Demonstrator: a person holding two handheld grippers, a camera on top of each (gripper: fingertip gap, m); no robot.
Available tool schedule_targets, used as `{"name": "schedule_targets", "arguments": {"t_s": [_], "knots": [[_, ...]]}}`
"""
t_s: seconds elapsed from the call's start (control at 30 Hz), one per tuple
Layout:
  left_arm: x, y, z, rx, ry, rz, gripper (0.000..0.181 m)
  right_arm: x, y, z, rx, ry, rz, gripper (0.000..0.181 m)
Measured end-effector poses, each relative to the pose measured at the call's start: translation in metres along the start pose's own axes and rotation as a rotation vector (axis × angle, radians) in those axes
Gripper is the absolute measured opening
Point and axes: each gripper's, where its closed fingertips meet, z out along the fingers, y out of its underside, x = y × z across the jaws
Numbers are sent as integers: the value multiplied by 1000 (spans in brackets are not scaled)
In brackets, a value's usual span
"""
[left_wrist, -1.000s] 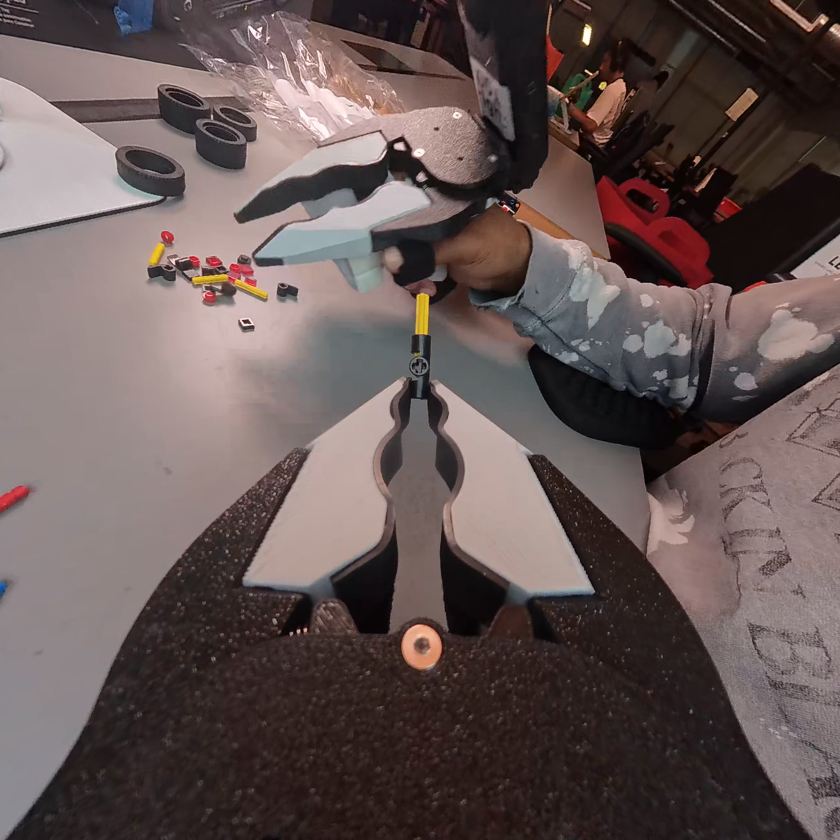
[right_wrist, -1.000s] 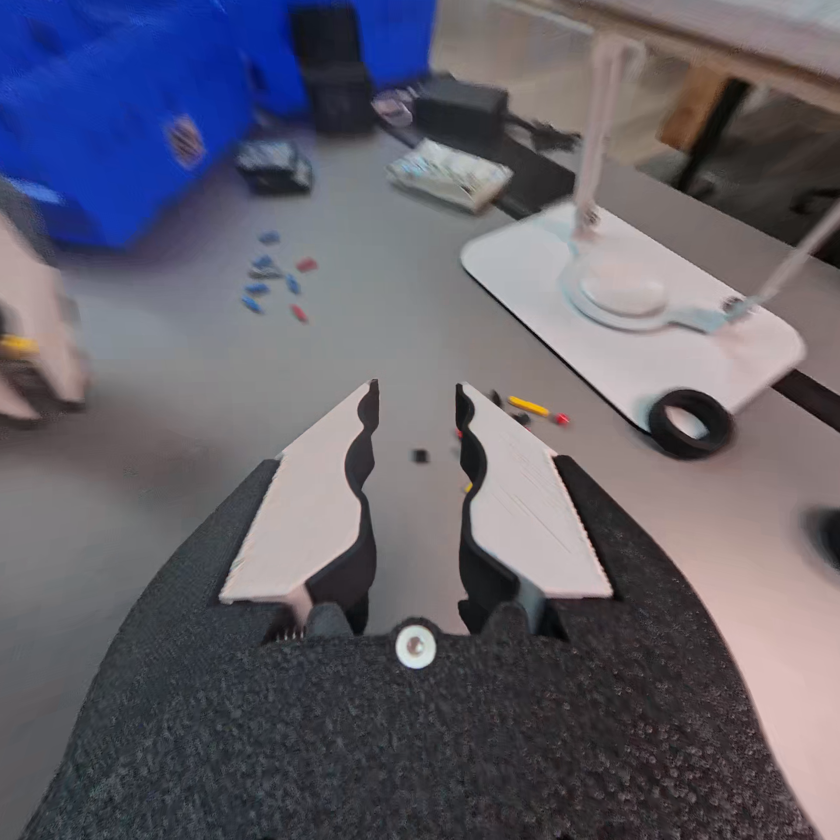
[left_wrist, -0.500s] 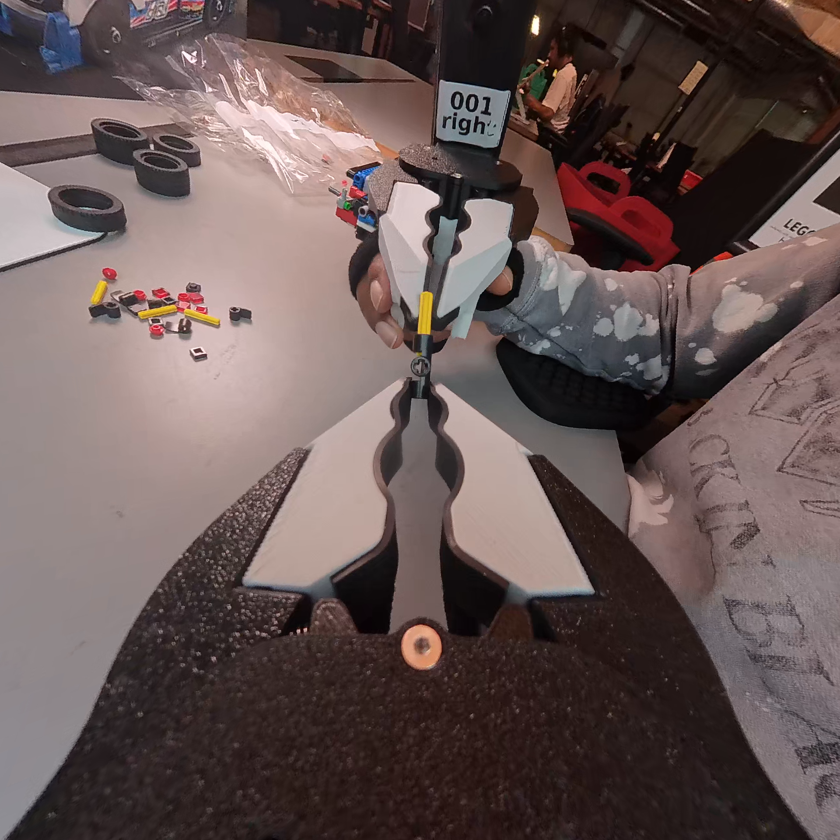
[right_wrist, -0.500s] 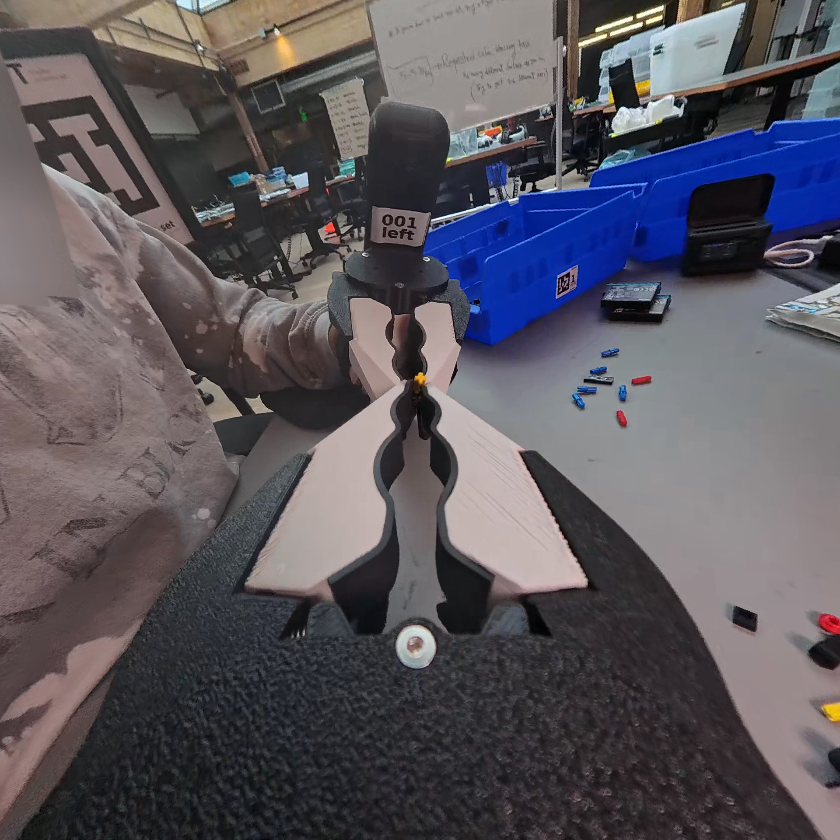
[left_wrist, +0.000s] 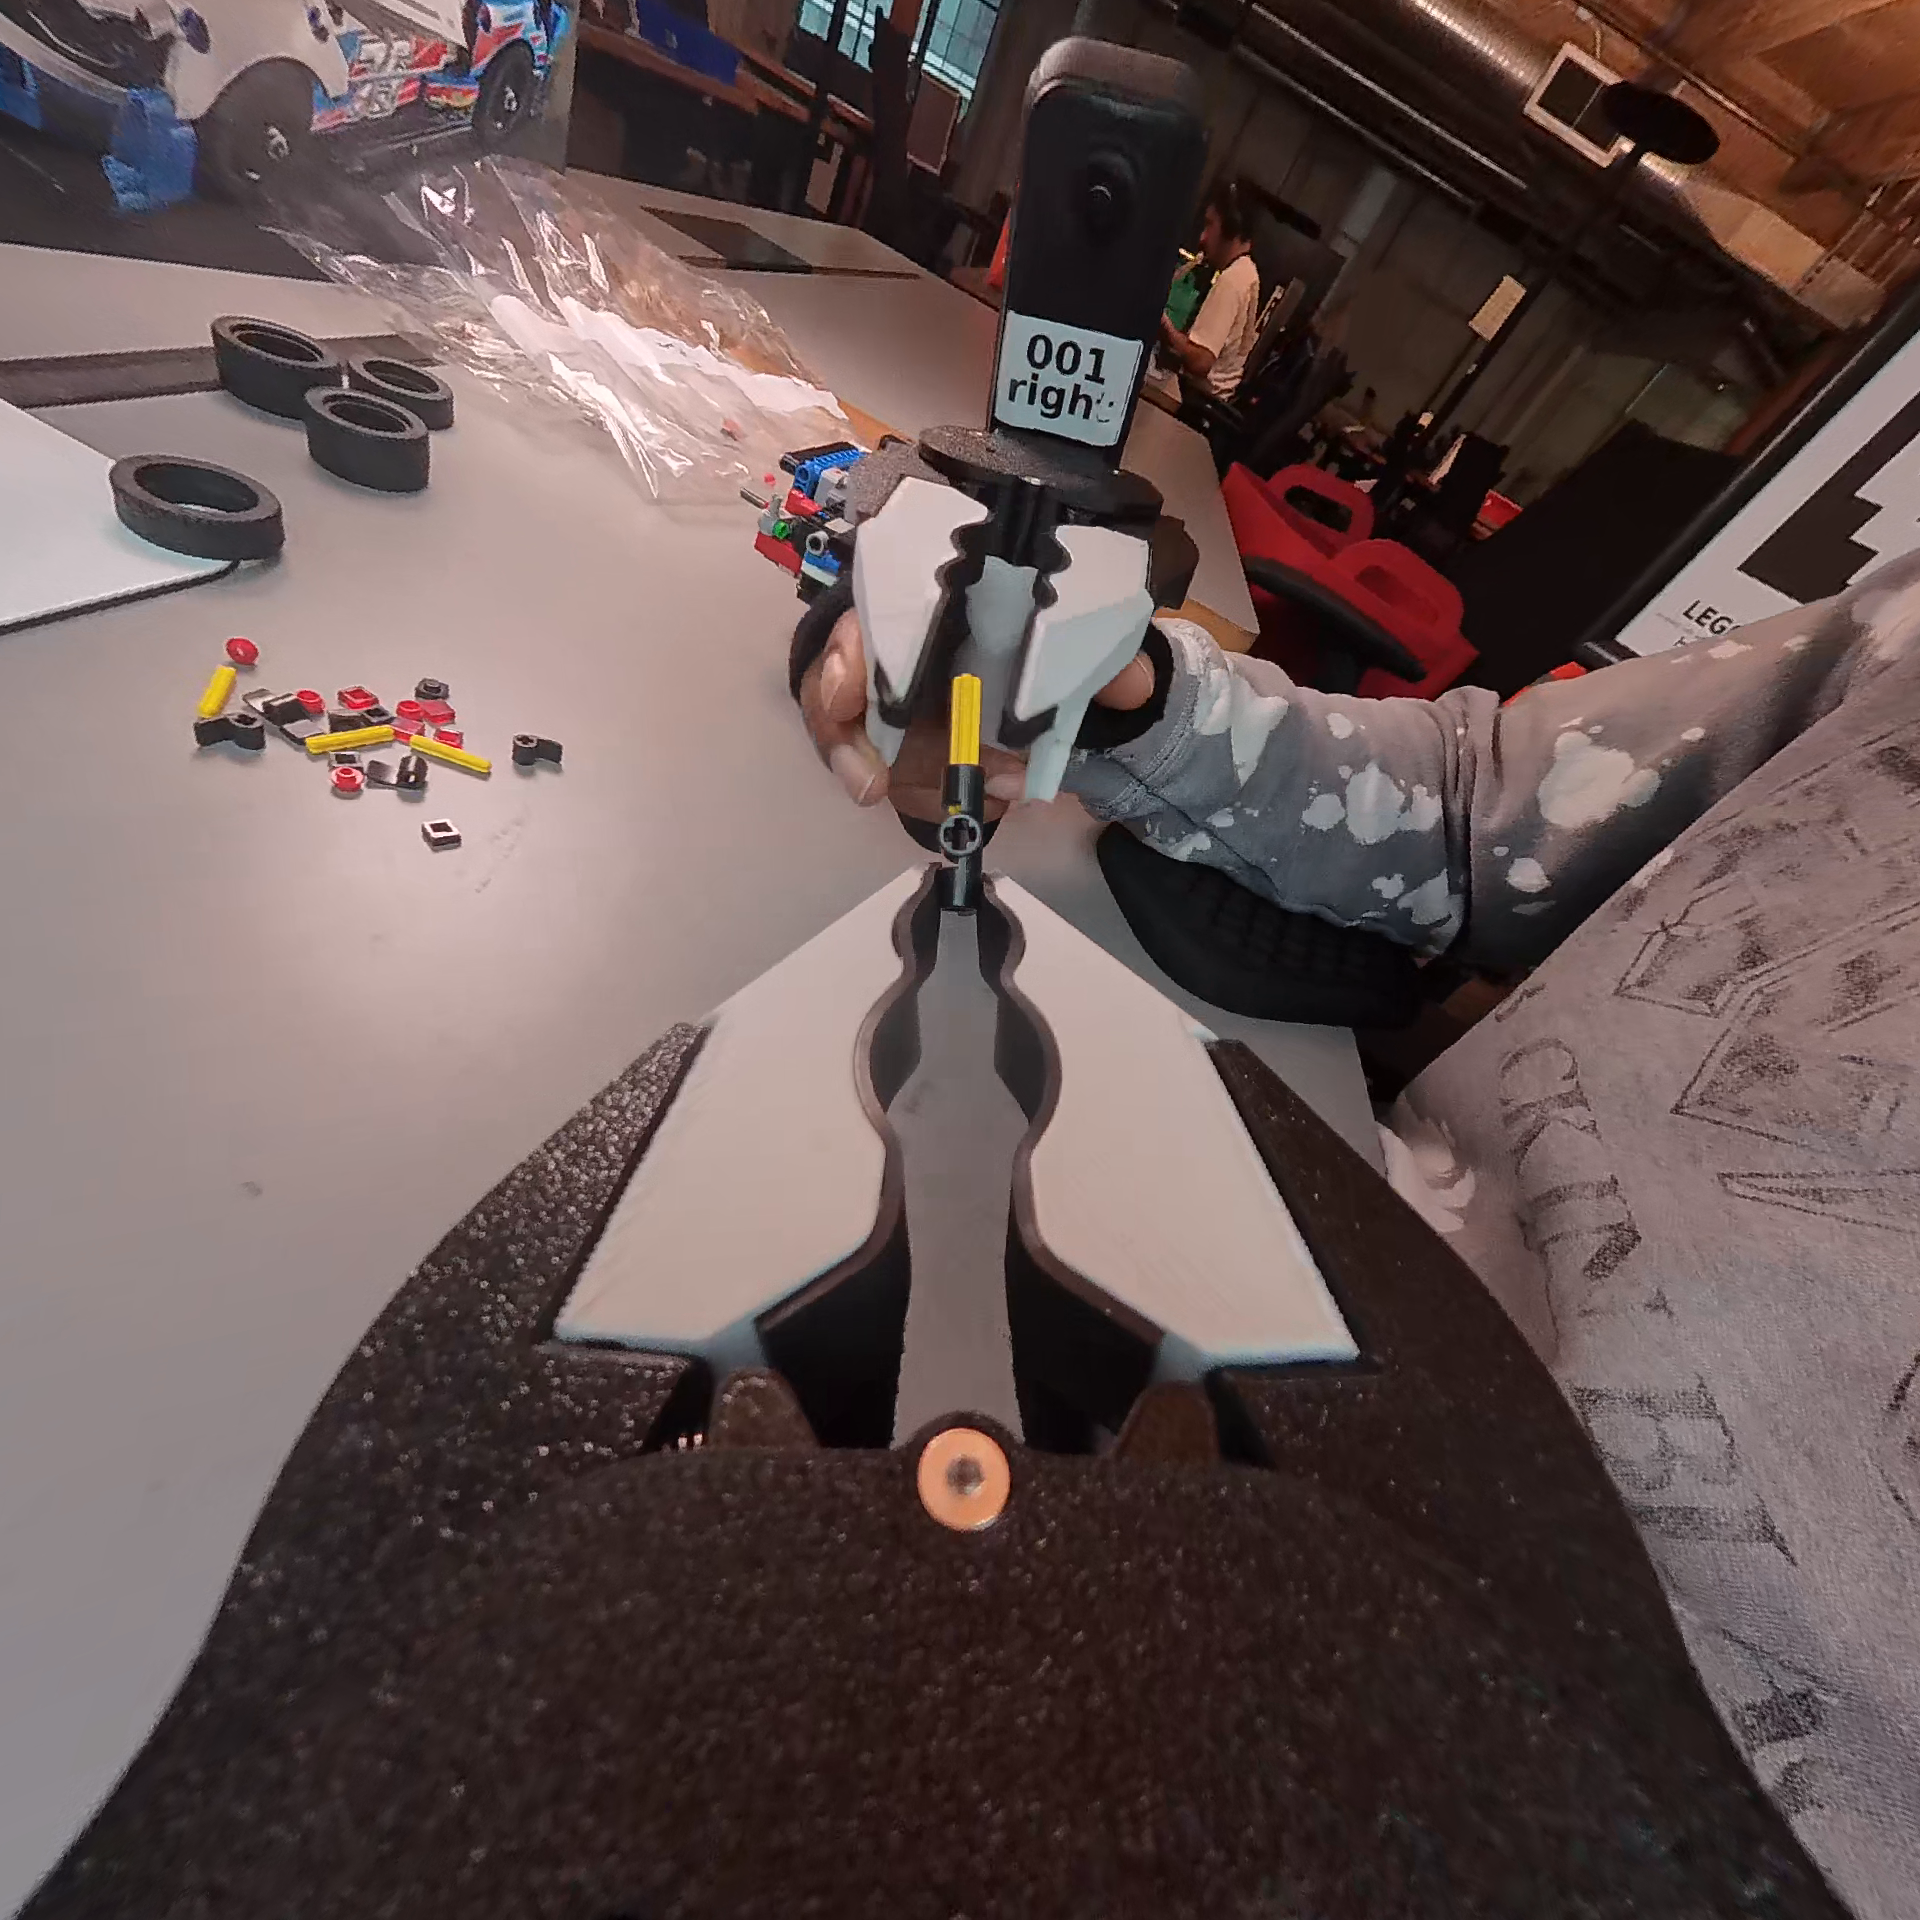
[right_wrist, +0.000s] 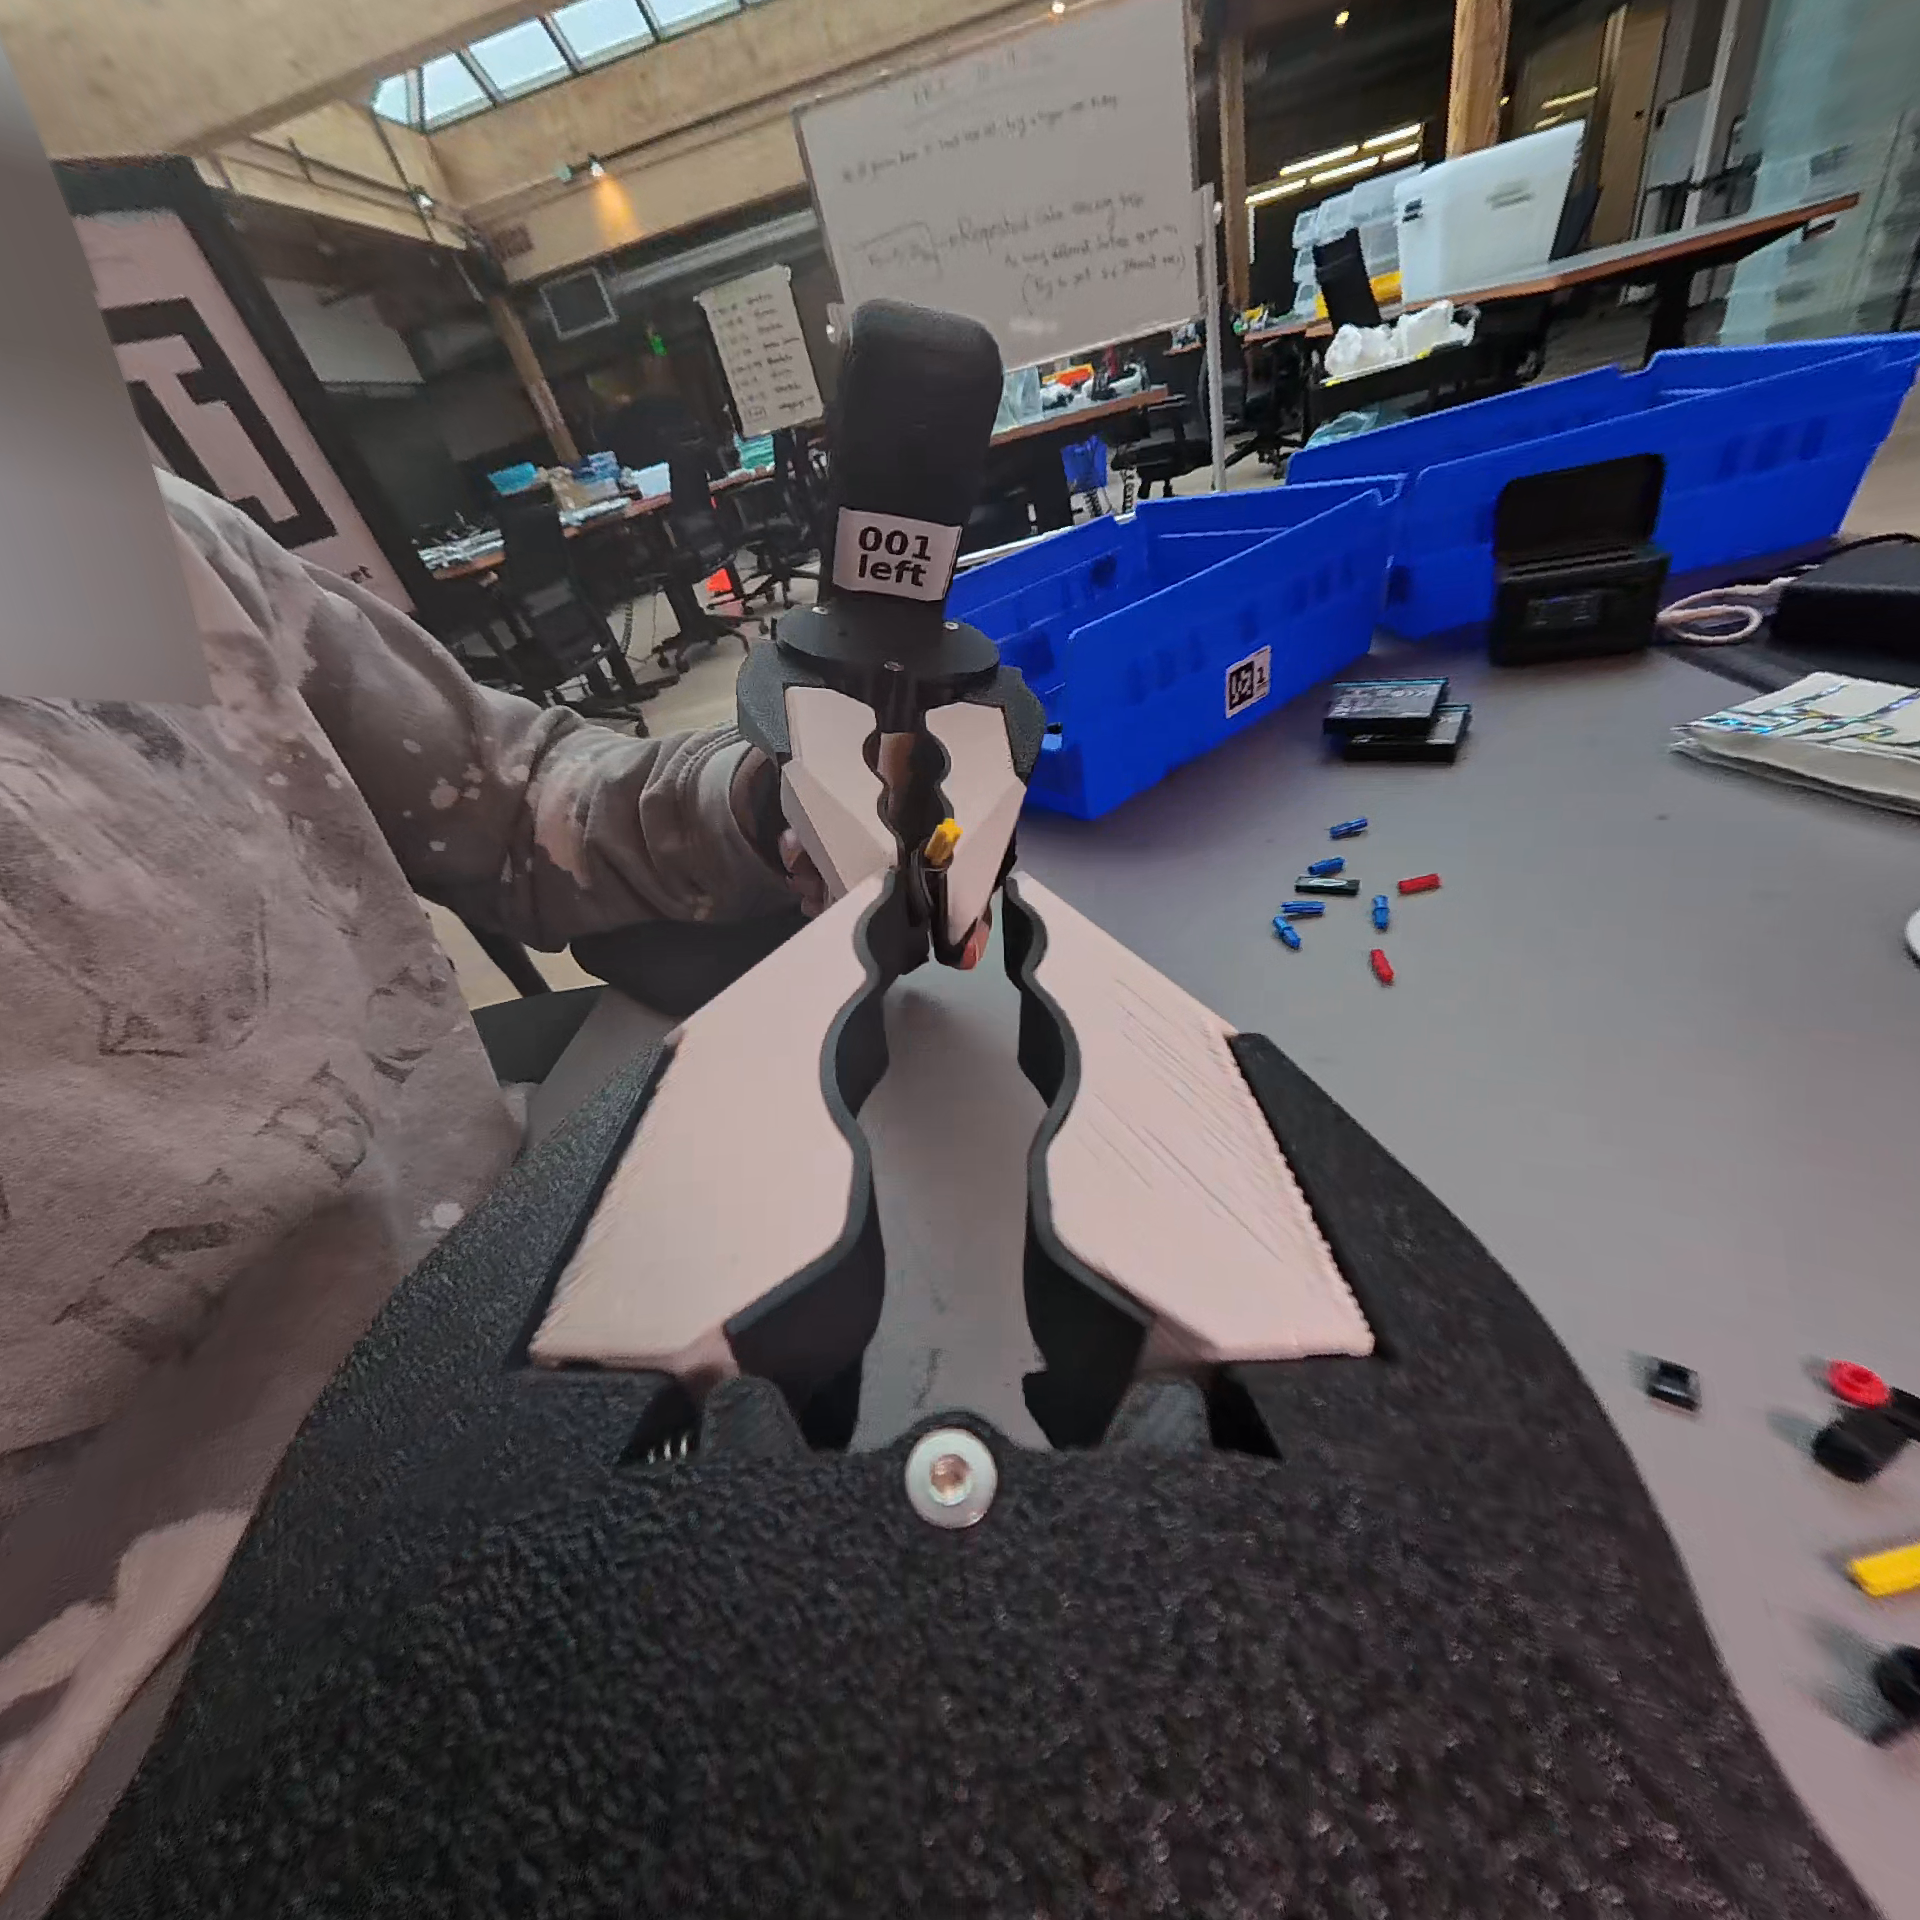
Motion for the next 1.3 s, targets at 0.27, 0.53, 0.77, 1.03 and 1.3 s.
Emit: {"name": "schedule_targets", "arguments": {"t_s": [0.27, 0.53, 0.77, 1.03, 1.3], "knots": [[5, 6, 6, -22, 16, 11, 4, -8, 0, 10, -2, -14, -18, 6], [5, 9, 7, -37, 23, 1, 12, -10, 5, 10, -25, -32, -21, 4], [6, 22, 10, -121, -4, 93, 5, -17, 25, 13, -148, -51, -72, 4], [21, -7, 3, 26, 56, 89, 5, -30, -38, -15, 159, -169, -7, 2], [-12, -21, -18, 93, -45, -23, 5, 118, -5, -49, -225, 728, -95, 4]]}}
